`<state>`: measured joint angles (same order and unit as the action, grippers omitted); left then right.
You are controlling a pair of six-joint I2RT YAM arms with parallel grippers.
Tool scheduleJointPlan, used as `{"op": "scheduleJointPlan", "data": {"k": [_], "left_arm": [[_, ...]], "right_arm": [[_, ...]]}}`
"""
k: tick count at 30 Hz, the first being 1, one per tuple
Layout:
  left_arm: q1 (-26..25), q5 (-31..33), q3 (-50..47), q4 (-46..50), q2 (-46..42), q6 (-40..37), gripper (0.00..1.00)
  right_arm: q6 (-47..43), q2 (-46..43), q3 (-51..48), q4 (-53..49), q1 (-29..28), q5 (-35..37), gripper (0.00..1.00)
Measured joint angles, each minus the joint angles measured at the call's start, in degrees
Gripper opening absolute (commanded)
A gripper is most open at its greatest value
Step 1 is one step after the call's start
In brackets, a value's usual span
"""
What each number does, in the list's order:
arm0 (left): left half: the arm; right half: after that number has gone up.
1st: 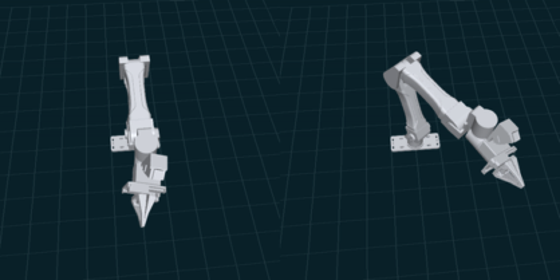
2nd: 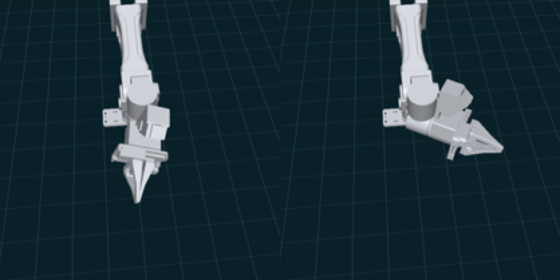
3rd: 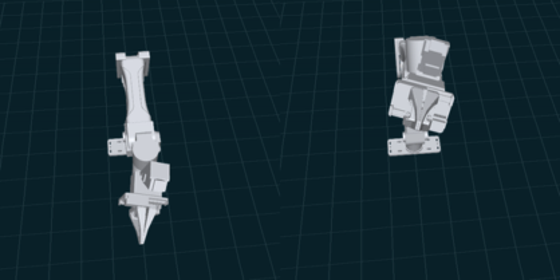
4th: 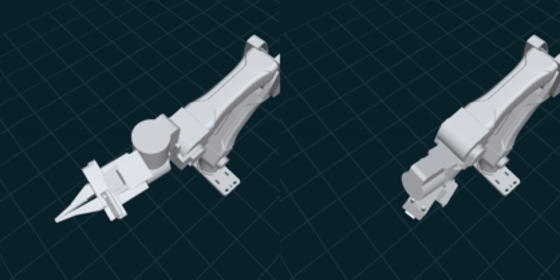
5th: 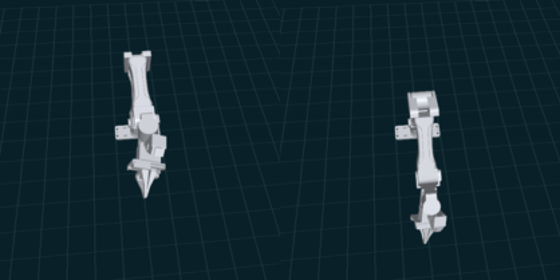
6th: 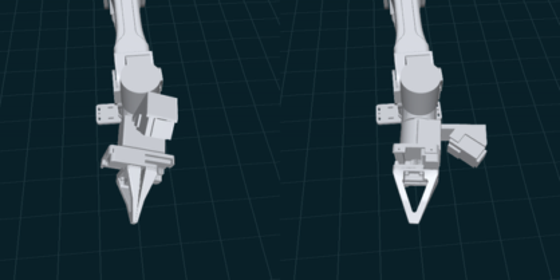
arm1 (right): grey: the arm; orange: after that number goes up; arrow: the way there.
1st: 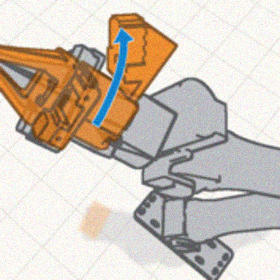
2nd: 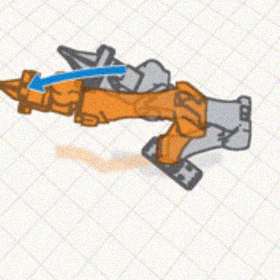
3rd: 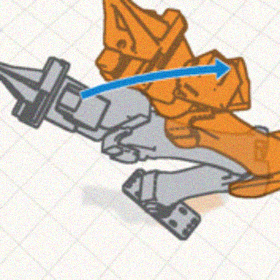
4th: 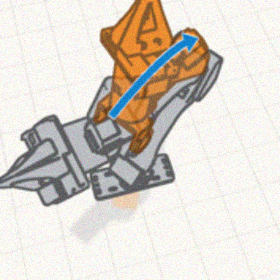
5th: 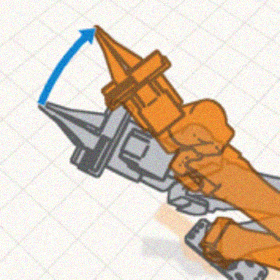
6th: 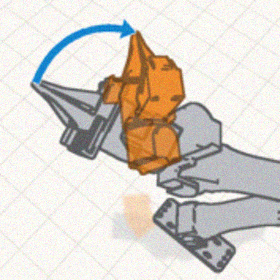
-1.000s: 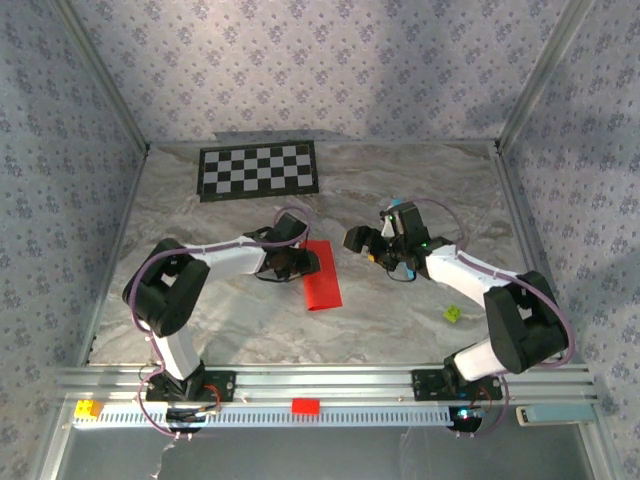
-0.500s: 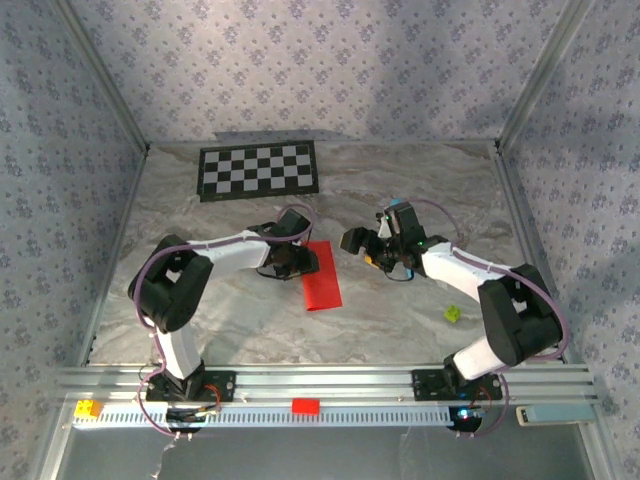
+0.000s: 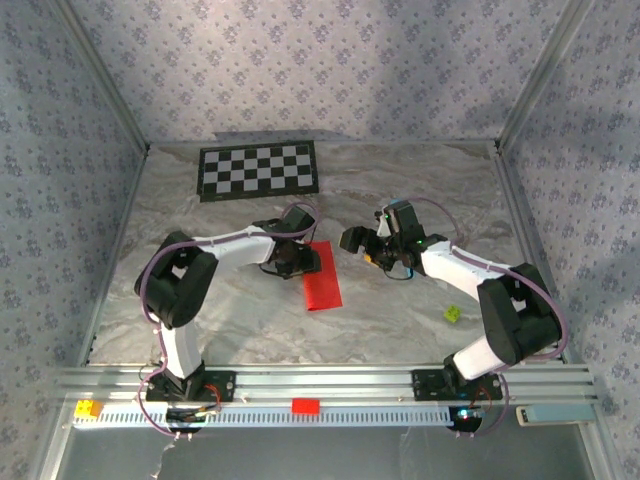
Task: Fold a paper plane with a square sheet of paper (pick it up from the middle)
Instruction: First fold the square sheet of paper in half at the center of the table.
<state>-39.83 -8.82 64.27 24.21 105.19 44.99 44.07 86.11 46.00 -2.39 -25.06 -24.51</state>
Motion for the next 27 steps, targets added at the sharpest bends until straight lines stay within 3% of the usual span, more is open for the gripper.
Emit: {"op": "scheduleJointPlan", "data": {"k": [27], "left_arm": [[-0.48, 1.16, 2.49, 2.71, 1.79, 0.02, 0.53]], "right_arm": [[-0.17, 2.64, 1.53, -2.80, -0.24, 0.00, 0.92]]}}
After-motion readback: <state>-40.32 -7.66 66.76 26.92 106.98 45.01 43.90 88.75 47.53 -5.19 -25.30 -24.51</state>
